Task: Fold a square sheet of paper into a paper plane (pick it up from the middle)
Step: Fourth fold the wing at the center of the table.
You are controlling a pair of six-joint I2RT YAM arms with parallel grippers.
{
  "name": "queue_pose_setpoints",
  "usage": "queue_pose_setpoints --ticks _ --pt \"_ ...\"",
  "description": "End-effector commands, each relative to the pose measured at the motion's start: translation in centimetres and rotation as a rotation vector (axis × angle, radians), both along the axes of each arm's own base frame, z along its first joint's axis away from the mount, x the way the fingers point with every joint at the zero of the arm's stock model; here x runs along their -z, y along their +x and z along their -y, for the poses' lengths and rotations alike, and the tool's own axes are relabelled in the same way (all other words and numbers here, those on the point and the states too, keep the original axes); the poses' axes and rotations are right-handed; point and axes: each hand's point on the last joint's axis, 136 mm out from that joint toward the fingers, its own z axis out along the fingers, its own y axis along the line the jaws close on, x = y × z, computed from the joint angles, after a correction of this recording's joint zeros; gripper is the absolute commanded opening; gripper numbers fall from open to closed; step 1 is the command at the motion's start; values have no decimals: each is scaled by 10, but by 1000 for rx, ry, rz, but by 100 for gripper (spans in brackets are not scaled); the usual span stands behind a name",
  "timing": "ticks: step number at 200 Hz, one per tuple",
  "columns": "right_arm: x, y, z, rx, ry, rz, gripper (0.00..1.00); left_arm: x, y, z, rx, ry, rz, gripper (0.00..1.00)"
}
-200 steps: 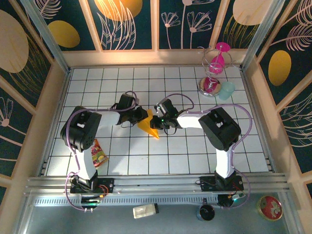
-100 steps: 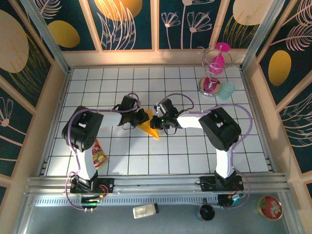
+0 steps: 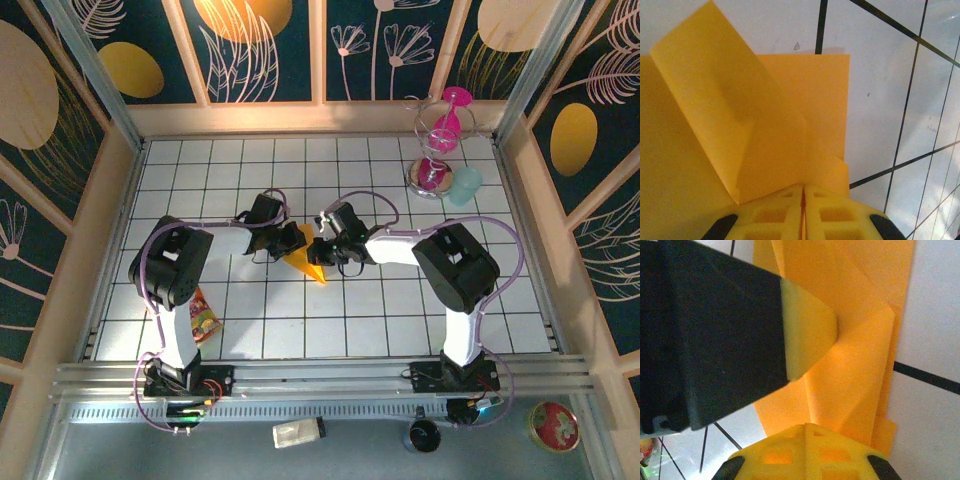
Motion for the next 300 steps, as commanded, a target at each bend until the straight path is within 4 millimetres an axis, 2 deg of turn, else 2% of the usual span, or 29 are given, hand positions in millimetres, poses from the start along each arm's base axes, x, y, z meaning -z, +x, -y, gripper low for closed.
queue_pose_setpoints --ticks 1,44,80,160,234,300 --pt "17 -12 5 -19 -37 -41 2 56 -23 -34 -46 196 -128 10" --pt "32 -18 12 -24 -82 -74 2 66 -26 -42 -59 238 -149 10" --pt "36 -28 15 -43 -95 -97 2 71 -27 -48 -72 269 -154 10" --pt "33 -68 35 -98 -115 -154 1 75 -28 -52 -85 291 -160 9" --pt "36 -85 45 -111 -140 -183 0 79 -30 -54 -86 301 -165 8" --pt "43 -102 61 -102 -185 -222 0 78 -29 -53 -85 295 -164 8"
